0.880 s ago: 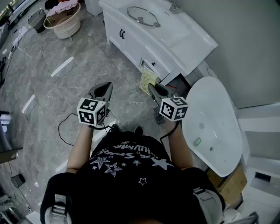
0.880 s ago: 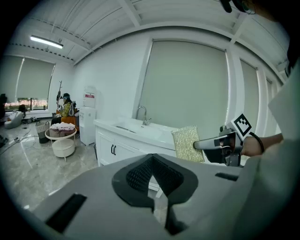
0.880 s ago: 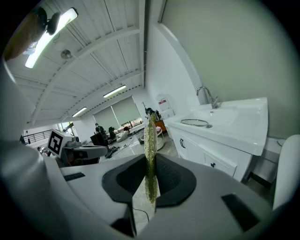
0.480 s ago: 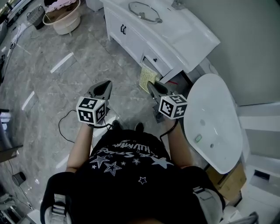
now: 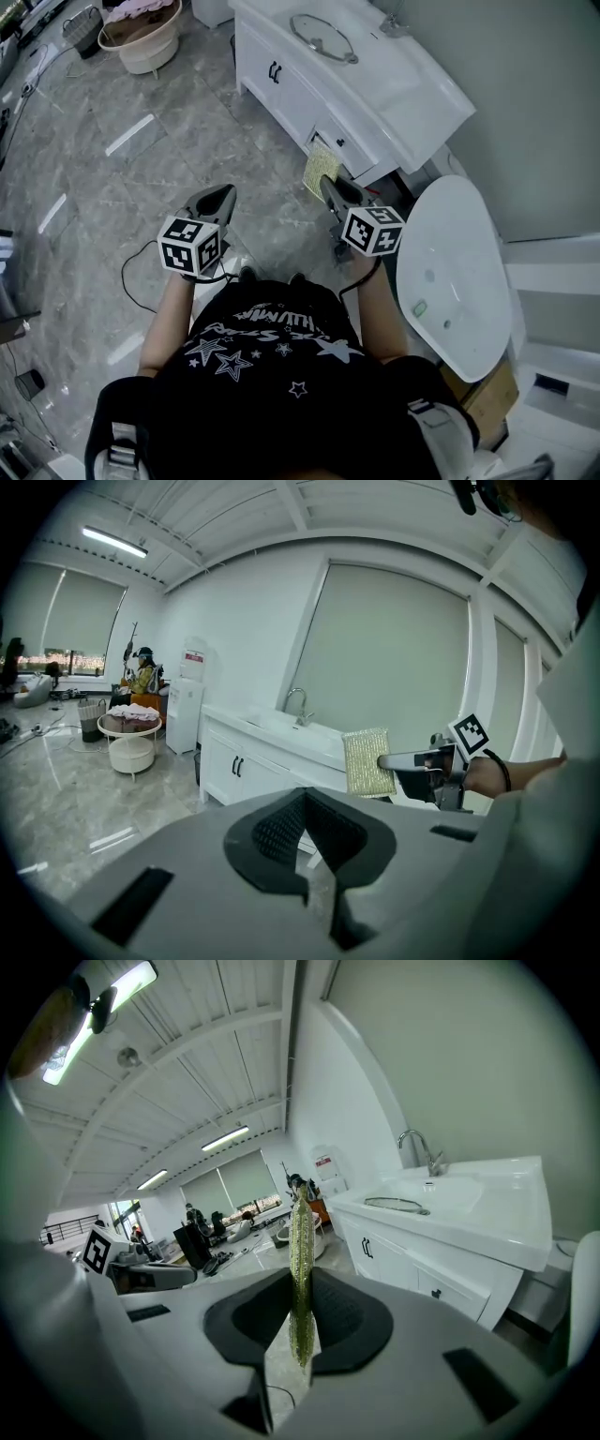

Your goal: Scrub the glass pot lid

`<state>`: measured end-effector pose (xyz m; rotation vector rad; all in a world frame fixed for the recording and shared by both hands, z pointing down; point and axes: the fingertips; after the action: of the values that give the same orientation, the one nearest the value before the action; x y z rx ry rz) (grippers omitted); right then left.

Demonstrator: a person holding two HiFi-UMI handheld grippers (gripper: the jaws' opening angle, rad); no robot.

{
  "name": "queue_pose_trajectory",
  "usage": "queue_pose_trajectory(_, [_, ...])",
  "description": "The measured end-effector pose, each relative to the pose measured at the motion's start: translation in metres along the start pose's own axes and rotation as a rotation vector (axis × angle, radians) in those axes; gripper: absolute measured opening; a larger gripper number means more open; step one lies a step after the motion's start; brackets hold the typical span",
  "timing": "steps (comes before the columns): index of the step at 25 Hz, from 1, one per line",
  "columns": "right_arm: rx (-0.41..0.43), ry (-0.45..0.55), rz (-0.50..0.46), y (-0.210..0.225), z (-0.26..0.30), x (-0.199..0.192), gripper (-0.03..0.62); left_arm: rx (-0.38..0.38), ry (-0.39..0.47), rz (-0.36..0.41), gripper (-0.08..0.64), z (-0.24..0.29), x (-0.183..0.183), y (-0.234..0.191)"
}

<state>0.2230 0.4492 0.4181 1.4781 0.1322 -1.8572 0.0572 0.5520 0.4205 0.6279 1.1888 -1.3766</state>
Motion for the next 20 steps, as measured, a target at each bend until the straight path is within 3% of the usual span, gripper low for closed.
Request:
queue_pose_trajectory(9, [-0.021,-0.038,0.003,-0.005,0.025,-0.009,0.063,0.005,-0.018,-0.042,0.008,-0.008,-0.006,-0.043])
queue_pose_trajectory(20, [0.003,-0.008,0.052,0.062,0.106,0.037,0.063,0.036,-0.029,-0.052,0.008,0.072,0.030,-0.082])
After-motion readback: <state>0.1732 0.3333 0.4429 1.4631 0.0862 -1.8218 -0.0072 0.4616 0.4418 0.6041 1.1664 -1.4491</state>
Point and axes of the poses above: the fingertips, and each gripper's own axes: z forward along the fingers, y to its right, x out of its top, and after that the axes turned 4 degrees about y, right-handed
